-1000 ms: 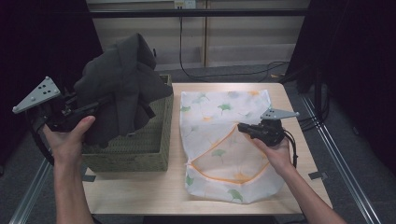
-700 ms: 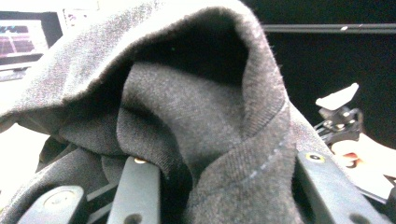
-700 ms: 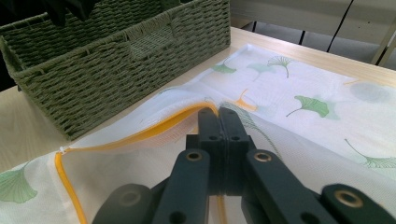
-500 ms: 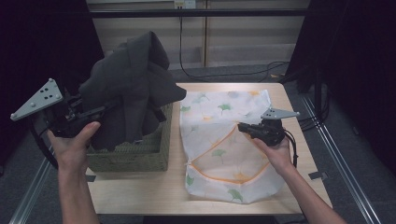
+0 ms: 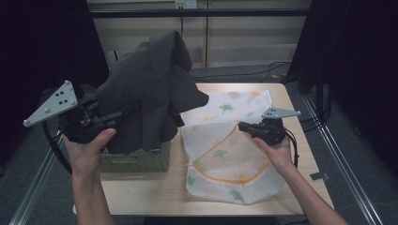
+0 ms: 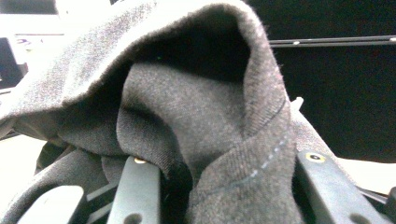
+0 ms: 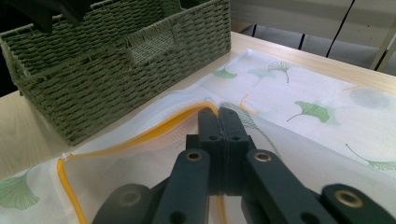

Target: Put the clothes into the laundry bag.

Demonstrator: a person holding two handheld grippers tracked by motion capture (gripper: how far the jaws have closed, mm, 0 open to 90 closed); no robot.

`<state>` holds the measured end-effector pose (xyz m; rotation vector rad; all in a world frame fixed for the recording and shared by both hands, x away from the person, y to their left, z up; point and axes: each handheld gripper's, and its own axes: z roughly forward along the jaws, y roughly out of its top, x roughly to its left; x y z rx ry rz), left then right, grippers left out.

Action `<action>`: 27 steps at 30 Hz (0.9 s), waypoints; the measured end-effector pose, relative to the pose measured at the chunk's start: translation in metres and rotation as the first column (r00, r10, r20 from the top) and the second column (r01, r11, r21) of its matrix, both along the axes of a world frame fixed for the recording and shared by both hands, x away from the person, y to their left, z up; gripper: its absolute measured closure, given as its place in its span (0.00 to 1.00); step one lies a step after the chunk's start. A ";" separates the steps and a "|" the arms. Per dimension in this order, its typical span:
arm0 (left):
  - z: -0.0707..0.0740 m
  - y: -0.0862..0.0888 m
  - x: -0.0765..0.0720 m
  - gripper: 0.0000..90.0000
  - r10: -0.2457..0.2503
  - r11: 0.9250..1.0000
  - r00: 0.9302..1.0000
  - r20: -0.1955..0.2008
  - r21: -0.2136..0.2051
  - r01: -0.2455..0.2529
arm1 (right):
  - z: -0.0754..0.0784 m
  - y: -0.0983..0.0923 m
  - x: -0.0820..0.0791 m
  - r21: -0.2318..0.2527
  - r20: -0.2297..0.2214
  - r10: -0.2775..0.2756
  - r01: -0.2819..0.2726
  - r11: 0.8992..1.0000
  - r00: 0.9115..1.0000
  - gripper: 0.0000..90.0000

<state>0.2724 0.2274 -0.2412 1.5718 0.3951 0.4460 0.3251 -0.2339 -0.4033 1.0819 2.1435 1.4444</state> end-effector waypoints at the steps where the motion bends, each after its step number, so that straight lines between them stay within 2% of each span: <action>1: -0.001 -0.003 -0.001 0.66 -0.010 1.000 1.000 0.002 -0.003 0.010 | 0.001 0.000 0.000 0.001 -0.001 -0.003 0.003 1.000 1.000 1.00; 4: -0.003 -0.016 -0.008 0.66 -0.041 0.999 0.999 0.006 0.000 0.041 | 0.003 0.000 0.002 -0.002 0.002 -0.006 0.006 1.000 1.000 1.00; 8: -0.006 -0.022 -0.013 0.66 -0.064 0.998 0.998 0.014 0.006 0.064 | 0.002 0.002 0.004 0.011 0.004 -0.004 0.004 1.000 1.000 1.00; 9: -0.008 -0.025 -0.016 0.66 -0.086 0.996 0.996 0.011 0.010 0.086 | 0.002 0.002 0.004 0.005 0.005 -0.003 0.003 1.000 1.000 1.00; 11: -0.010 -0.027 -0.018 0.66 -0.088 0.996 0.996 0.007 0.001 0.088 | 0.001 0.002 0.004 0.005 0.007 -0.002 0.002 1.000 1.000 1.00; 12: -0.013 -0.030 -0.022 0.66 -0.106 0.994 0.994 0.011 0.021 0.106 | 0.000 0.002 0.005 0.006 0.004 -0.004 0.004 1.000 1.000 1.00; 18: -0.025 -0.040 -0.032 0.66 -0.130 0.992 0.992 0.006 0.006 0.130 | -0.001 0.001 0.007 0.007 0.003 -0.002 0.002 1.000 1.000 1.00; 21: -0.032 -0.046 -0.035 0.65 -0.158 0.987 0.987 -0.012 0.012 0.158 | -0.002 0.002 0.008 0.007 0.000 0.002 -0.002 1.000 1.000 1.00; 22: -0.036 -0.050 -0.037 0.65 -0.164 0.986 0.986 -0.030 0.002 0.165 | -0.003 0.002 0.008 0.007 -0.001 0.005 -0.005 1.000 1.000 1.00; 23: -0.036 -0.050 -0.037 0.65 -0.164 0.986 0.986 -0.030 0.002 0.165 | -0.003 0.002 0.008 0.007 -0.001 0.005 -0.005 1.000 1.000 1.00; 24: -0.039 -0.055 -0.038 0.65 -0.178 0.984 0.984 -0.032 0.020 0.179 | -0.003 0.003 0.008 0.007 -0.004 0.009 -0.009 1.000 1.000 1.00; 25: -0.039 -0.055 -0.038 0.65 -0.178 0.984 0.984 -0.032 0.020 0.179 | -0.003 0.003 0.008 0.007 -0.004 0.009 -0.009 1.000 1.000 1.00; 26: -0.042 -0.060 -0.041 0.65 -0.199 0.979 0.979 -0.043 0.032 0.201 | -0.003 0.004 0.008 0.005 -0.002 0.011 -0.011 1.000 1.000 1.00; 27: -0.044 -0.063 -0.042 0.65 -0.197 0.980 0.979 -0.044 0.031 0.199 | -0.003 0.004 0.009 0.005 -0.002 0.012 -0.012 1.000 1.000 1.00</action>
